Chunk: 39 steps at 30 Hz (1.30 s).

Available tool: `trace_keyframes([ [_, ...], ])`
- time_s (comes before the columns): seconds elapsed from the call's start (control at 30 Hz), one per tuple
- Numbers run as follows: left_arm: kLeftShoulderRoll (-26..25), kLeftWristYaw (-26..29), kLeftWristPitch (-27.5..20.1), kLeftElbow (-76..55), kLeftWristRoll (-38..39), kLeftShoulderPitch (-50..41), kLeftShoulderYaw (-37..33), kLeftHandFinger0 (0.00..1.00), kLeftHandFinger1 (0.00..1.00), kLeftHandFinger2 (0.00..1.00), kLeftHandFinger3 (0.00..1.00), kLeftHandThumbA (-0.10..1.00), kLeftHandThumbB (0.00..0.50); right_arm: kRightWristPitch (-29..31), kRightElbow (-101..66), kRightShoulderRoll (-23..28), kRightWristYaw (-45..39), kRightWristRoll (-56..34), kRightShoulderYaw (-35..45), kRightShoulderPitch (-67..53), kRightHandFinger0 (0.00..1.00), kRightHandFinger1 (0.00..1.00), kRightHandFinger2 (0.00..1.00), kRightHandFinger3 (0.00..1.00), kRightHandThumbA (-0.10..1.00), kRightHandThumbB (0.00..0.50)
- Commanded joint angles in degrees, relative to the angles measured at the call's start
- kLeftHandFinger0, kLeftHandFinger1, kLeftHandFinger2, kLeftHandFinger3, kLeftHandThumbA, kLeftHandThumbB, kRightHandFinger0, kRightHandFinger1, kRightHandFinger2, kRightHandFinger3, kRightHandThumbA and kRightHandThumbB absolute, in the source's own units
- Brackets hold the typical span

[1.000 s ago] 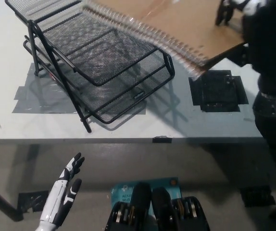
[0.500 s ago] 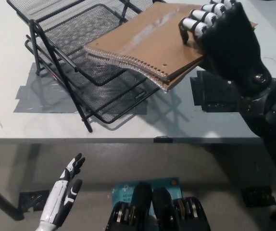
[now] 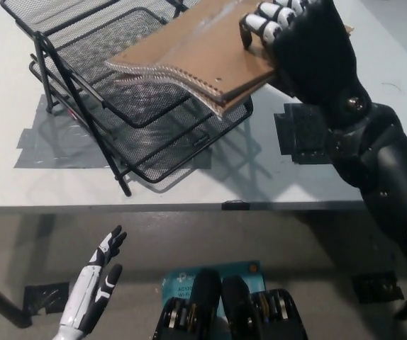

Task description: A person hands a notebook to the robot and the robot grabs it with its right hand and places it in the file tray kept in the centre of the desk infront of it.

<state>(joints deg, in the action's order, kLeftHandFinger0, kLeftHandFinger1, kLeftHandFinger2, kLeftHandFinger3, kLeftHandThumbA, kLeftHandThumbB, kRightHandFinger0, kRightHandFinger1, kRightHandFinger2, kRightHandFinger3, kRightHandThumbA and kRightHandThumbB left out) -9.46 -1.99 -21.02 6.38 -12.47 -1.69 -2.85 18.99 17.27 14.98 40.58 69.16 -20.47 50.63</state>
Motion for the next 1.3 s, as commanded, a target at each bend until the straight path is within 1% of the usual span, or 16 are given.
trace_keyframes([
  [0.0, -1.1, -0.6, -2.0, -1.3, 0.5, 1.0, -0.5, 1.00, 1.00, 1.00, 1.00, 1.00, 0.323, -1.7, 2.1, -1.7, 4.8, 0.8, -0.8, 6.5, 0.00, 0.00, 0.15, 0.28, 0.86, 0.000],
  [0.17, -1.4, -0.4, -2.3, -1.4, -0.5, 1.1, -0.7, 1.00, 1.00, 1.00, 1.00, 1.00, 0.319, -2.6, 3.8, -2.3, 5.8, 1.6, -1.5, 8.5, 0.00, 0.00, 0.16, 0.31, 0.83, 0.000],
  [0.2, -1.4, -0.3, -2.4, -1.5, -0.6, 1.1, -0.8, 1.00, 1.00, 1.00, 1.00, 1.00, 0.311, -2.9, 4.1, -2.4, 5.8, 1.7, -1.6, 8.9, 0.00, 0.00, 0.16, 0.31, 0.80, 0.000],
  [0.23, -1.4, -0.4, -2.3, -1.5, -0.3, 1.0, -0.9, 1.00, 1.00, 1.00, 1.00, 1.00, 0.310, -2.9, 5.2, -2.4, 6.3, 1.8, -1.8, 9.6, 0.00, 0.00, 0.15, 0.31, 0.73, 0.000],
  [0.27, -1.4, -0.5, -2.3, -1.6, -0.3, 1.1, -0.9, 1.00, 1.00, 1.00, 1.00, 1.00, 0.311, -2.8, 6.0, -2.4, 6.7, 1.8, -1.9, 10.0, 0.00, 0.00, 0.15, 0.31, 0.72, 0.000],
  [0.33, -1.4, -0.4, -2.3, -1.7, -0.5, 1.1, -1.1, 1.00, 1.00, 1.00, 1.00, 1.00, 0.309, -3.0, 7.4, -2.5, 7.7, 1.8, -2.0, 10.6, 0.00, 0.00, 0.15, 0.31, 0.71, 0.000],
  [0.37, -1.5, -0.4, -2.1, -1.8, -0.6, 1.1, -1.1, 1.00, 1.00, 1.00, 1.00, 1.00, 0.307, -3.5, 8.7, -2.8, 8.4, 1.8, -2.0, 11.1, 0.00, 0.00, 0.12, 0.31, 0.76, 0.000],
  [0.53, -1.4, -0.5, -1.8, -1.8, 0.0, 1.2, -1.2, 1.00, 1.00, 1.00, 1.00, 1.00, 0.320, -4.4, 10.8, -3.8, 8.7, 0.3, -1.3, 11.4, 0.00, 0.00, 0.09, 0.30, 0.84, 0.000],
  [0.63, -1.3, -0.7, -1.4, -2.1, 0.7, 1.1, -1.2, 1.00, 1.00, 1.00, 1.00, 1.00, 0.324, -4.8, 11.6, -3.9, 8.8, 0.1, -1.4, 11.4, 0.00, 0.00, 0.09, 0.27, 0.80, 0.000],
  [0.7, -1.3, -0.6, -1.2, -2.1, 0.6, 1.2, -1.1, 1.00, 1.00, 1.00, 1.00, 1.00, 0.327, -5.0, 11.9, -3.8, 8.8, 0.2, -1.5, 11.5, 0.00, 0.00, 0.09, 0.28, 0.79, 0.000],
  [0.93, -1.4, -0.6, -2.0, -1.5, 1.0, 1.2, -1.2, 1.00, 1.00, 1.00, 1.00, 1.00, 0.320, -4.7, 13.9, -3.9, 9.6, -0.1, -2.0, 11.5, 0.00, 0.00, 0.10, 0.27, 0.78, 0.000],
  [1.07, -1.3, -0.5, -1.8, -1.7, 0.7, 1.3, -1.2, 1.00, 1.00, 1.00, 1.00, 1.00, 0.312, -4.5, 16.5, -4.8, 12.0, -0.5, -2.1, 12.4, 0.00, 0.00, 0.05, 0.23, 0.72, 0.000],
  [1.1, -1.3, -0.4, -1.9, -1.6, 0.7, 1.4, -1.2, 1.00, 1.00, 1.00, 1.00, 1.00, 0.312, -5.1, 17.2, -5.3, 13.0, -0.5, -1.9, 12.7, 0.00, 0.00, 0.05, 0.26, 0.71, 0.000],
  [1.13, -1.2, -0.3, -2.0, -1.5, 0.6, 1.5, -1.2, 1.00, 1.00, 1.00, 1.00, 1.00, 0.313, -5.8, 17.8, -5.7, 13.9, -0.4, -1.8, 13.0, 0.00, 0.00, 0.04, 0.22, 0.67, 0.000],
  [1.2, -1.2, -0.3, -1.5, -1.9, 0.2, 1.4, -1.2, 1.00, 1.00, 1.00, 1.00, 1.00, 0.320, -8.4, 18.5, -6.9, 15.0, -0.1, -1.2, 13.4, 0.00, 0.00, 0.01, 0.09, 0.64, 0.000],
  [1.27, -1.2, -0.3, -1.4, -1.9, 0.1, 1.3, -1.3, 1.00, 1.00, 1.00, 1.00, 1.00, 0.320, -9.2, 19.2, -7.7, 16.8, -0.3, -0.7, 13.8, 0.00, 0.00, 0.00, 0.08, 0.63, 0.000],
])
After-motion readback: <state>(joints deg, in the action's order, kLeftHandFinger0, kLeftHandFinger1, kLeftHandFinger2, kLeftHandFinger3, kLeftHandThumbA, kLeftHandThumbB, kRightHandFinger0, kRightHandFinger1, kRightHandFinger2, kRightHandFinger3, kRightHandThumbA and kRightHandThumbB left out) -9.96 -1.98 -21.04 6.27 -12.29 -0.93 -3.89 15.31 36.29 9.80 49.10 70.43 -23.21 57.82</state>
